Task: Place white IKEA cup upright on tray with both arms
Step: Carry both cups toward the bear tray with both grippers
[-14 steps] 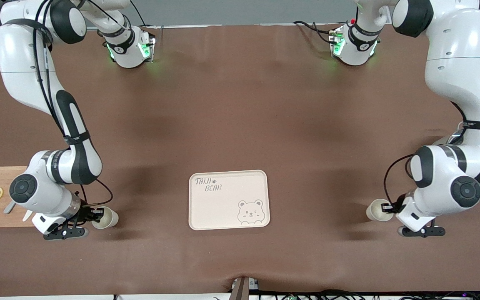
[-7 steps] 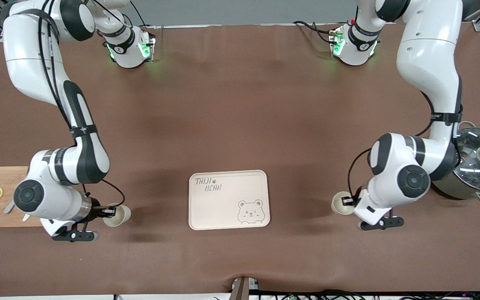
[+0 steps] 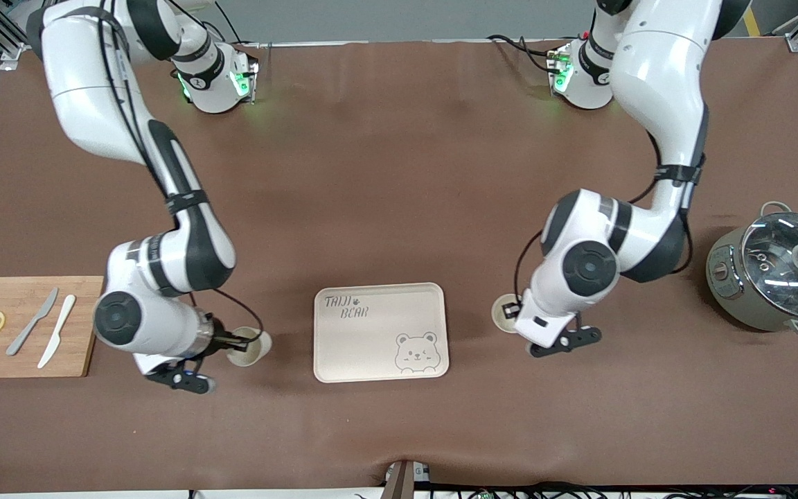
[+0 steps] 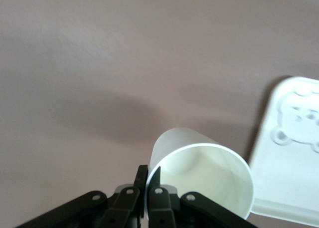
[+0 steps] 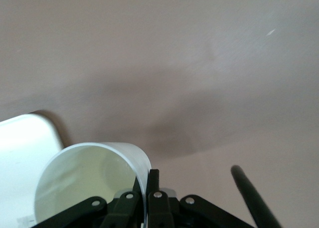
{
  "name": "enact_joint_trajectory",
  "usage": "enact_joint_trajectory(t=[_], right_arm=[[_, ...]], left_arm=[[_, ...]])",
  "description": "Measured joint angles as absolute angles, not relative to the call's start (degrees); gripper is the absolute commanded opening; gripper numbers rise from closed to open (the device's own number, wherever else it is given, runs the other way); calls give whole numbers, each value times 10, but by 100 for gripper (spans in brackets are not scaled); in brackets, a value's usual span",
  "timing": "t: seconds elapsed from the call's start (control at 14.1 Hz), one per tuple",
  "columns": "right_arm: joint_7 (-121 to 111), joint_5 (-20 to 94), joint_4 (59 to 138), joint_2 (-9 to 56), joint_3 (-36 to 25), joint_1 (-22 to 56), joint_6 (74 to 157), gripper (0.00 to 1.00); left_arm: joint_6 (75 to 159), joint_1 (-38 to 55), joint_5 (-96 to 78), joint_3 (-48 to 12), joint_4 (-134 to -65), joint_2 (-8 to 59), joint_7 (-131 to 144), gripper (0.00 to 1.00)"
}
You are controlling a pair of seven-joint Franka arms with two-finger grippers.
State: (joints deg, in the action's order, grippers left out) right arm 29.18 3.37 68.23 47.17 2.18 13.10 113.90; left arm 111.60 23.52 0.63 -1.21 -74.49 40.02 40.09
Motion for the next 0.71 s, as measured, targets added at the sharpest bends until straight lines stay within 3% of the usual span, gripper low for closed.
enact_joint_trajectory(t=[0.28,0.71], right_arm=[[390,34,682,472,21,185,1141,0],[434,36,686,475,20,201,1170,0]], left_arm=[[1116,292,6,-13,-739,399,510,0],[1179,335,6,-12,-738,419,593,0]])
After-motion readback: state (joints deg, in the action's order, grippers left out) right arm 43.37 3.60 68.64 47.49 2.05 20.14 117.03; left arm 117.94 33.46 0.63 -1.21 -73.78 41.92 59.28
